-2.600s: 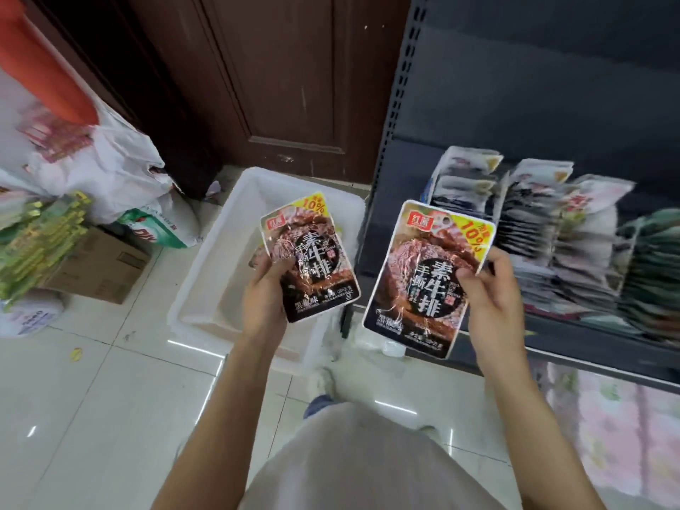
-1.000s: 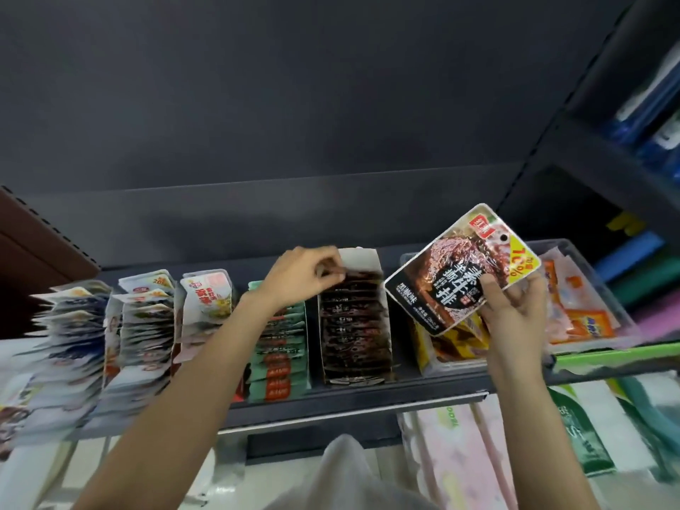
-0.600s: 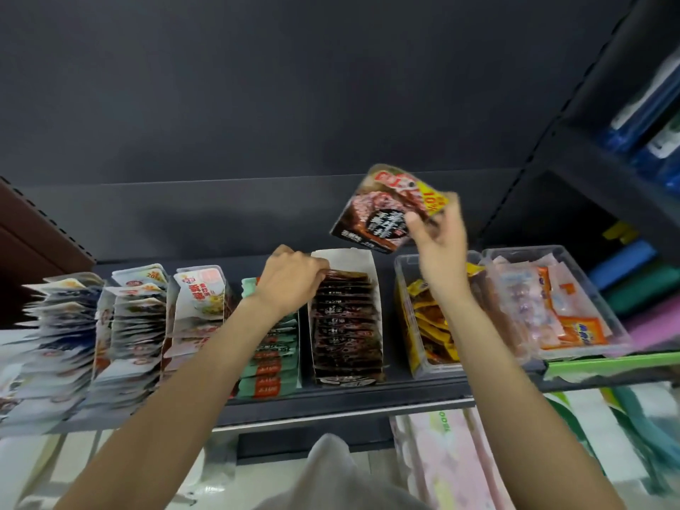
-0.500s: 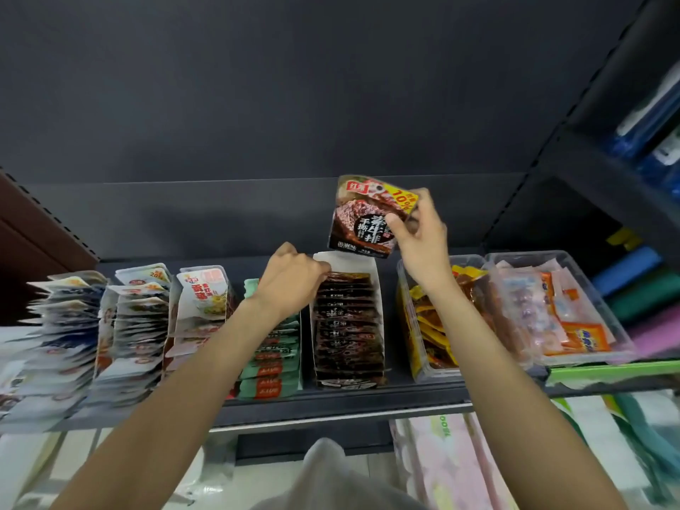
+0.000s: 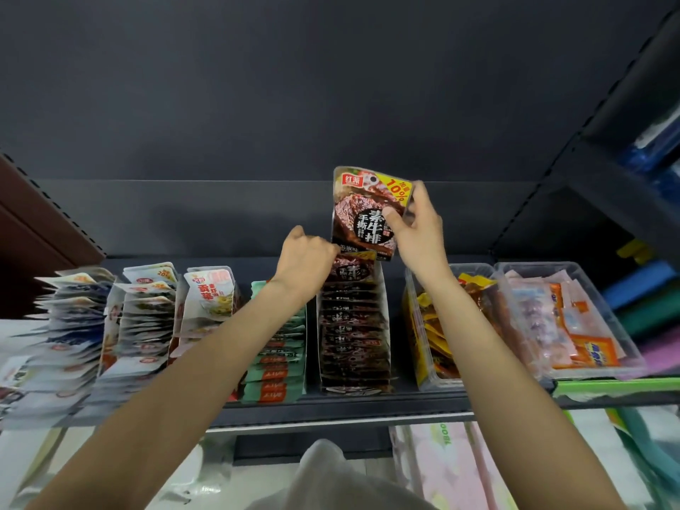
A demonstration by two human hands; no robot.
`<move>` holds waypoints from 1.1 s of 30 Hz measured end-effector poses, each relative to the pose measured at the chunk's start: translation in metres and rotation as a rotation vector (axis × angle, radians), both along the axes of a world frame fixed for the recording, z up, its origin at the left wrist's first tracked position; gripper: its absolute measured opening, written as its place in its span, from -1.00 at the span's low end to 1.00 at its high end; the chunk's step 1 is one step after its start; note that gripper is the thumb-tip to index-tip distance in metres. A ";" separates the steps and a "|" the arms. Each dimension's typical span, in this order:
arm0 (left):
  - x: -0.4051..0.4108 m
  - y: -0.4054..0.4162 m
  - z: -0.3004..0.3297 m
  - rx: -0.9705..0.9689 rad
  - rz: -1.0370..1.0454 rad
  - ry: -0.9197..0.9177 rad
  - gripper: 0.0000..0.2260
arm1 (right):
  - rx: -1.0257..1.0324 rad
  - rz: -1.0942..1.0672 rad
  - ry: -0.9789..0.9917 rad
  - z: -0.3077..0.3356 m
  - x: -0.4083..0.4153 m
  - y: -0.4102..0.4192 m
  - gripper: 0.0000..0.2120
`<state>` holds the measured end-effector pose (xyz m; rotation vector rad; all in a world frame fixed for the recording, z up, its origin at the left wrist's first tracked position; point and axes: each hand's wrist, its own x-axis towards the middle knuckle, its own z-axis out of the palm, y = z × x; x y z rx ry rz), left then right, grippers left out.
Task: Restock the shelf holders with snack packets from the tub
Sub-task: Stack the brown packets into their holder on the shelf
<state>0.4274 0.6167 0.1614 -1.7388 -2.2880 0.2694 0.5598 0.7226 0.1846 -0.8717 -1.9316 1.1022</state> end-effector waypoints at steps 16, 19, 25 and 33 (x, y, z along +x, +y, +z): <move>0.009 -0.030 -0.031 0.020 -0.090 -0.274 -0.69 | -0.118 0.113 -0.111 -0.031 -0.011 0.004 -0.57; 0.008 -0.032 -0.031 0.092 -0.049 -0.303 -0.71 | 0.010 0.082 -0.217 -0.034 0.001 0.017 -0.56; 0.016 -0.033 -0.029 0.116 0.004 -0.343 -0.73 | 0.452 0.230 -0.486 -0.042 0.009 0.014 -0.81; 0.021 -0.031 -0.030 0.136 0.041 -0.362 -0.72 | 0.710 0.316 -0.658 -0.041 -0.010 0.012 -0.86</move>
